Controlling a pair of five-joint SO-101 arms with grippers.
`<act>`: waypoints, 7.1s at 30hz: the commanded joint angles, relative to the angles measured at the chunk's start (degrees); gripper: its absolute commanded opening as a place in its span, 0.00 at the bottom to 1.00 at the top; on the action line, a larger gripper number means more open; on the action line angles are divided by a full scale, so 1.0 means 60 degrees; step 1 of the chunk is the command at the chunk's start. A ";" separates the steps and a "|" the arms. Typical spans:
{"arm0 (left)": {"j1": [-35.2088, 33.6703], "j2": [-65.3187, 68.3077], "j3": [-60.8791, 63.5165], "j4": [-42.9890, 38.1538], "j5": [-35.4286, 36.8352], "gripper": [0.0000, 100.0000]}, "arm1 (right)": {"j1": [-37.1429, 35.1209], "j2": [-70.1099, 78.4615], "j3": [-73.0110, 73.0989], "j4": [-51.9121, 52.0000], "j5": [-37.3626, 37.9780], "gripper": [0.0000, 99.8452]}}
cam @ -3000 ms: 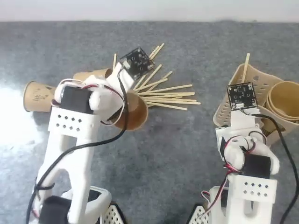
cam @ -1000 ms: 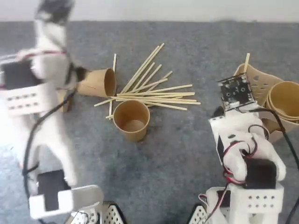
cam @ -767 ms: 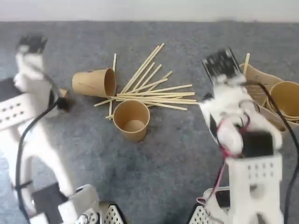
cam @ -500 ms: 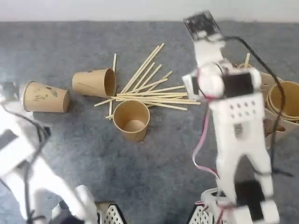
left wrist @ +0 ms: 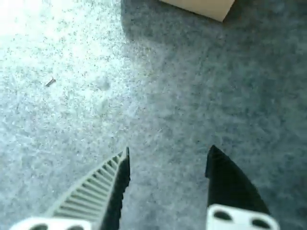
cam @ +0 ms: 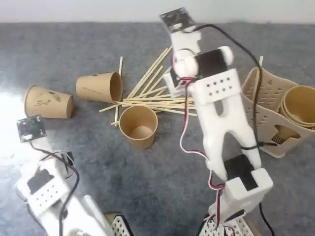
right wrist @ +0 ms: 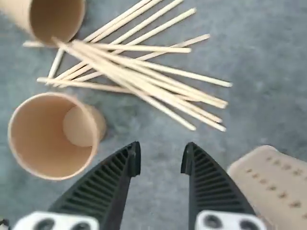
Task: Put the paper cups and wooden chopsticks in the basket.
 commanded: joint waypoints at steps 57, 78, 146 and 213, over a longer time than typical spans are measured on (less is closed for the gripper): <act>0.1216 -0.3209 0.1326 0.0147 -0.0322 0.25 | -0.2088 0.3275 -0.0366 0.0066 0.0059 0.15; 0.1216 -0.3209 0.1370 0.0044 -0.0322 0.25 | -0.1751 0.1473 -0.0571 0.0374 0.0103 0.15; 0.1216 -0.3209 0.1458 0.0015 -0.0308 0.25 | 0.5736 -0.4960 -0.0571 0.0403 0.2535 0.01; 0.1216 -0.3209 0.1473 0.0029 -0.0278 0.25 | 1.1070 -0.4696 0.2769 0.0432 0.3399 0.01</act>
